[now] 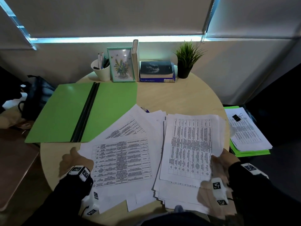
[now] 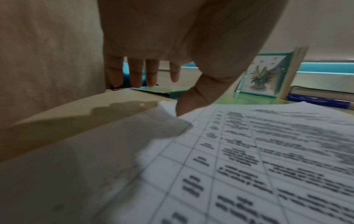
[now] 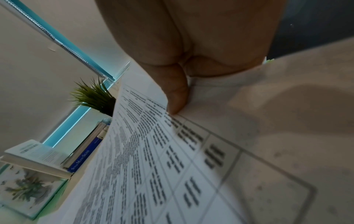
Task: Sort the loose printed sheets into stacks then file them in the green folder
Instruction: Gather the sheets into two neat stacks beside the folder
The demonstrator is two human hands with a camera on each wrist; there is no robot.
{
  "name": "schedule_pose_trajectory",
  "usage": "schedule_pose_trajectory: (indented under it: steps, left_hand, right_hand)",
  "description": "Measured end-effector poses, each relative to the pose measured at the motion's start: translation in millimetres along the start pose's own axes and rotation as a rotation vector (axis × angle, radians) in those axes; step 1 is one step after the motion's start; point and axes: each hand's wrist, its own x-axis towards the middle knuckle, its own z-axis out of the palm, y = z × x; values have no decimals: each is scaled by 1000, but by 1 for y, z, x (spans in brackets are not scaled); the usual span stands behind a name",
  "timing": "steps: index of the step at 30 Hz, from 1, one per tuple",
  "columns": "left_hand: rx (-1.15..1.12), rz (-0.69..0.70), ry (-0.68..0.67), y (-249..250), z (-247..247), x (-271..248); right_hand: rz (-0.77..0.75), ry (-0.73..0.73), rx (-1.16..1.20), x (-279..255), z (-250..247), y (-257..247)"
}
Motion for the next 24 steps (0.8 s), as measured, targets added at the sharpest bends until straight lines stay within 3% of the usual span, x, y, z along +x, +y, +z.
schedule_pose_trajectory:
  steps: [6, 10, 19, 24]
  left_hand:
    - [100, 505, -110, 40, 11, 5]
    - [170, 698, -205, 62, 15, 11]
    - [550, 704, -258, 79, 12, 26]
    - [413, 651, -410, 77, 12, 37]
  right_hand:
    - [-35, -64, 103, 22, 5, 24]
    - [-30, -66, 155, -19, 6, -1]
    - [-35, -26, 71, -8, 9, 3]
    - [-31, 12, 53, -15, 8, -3]
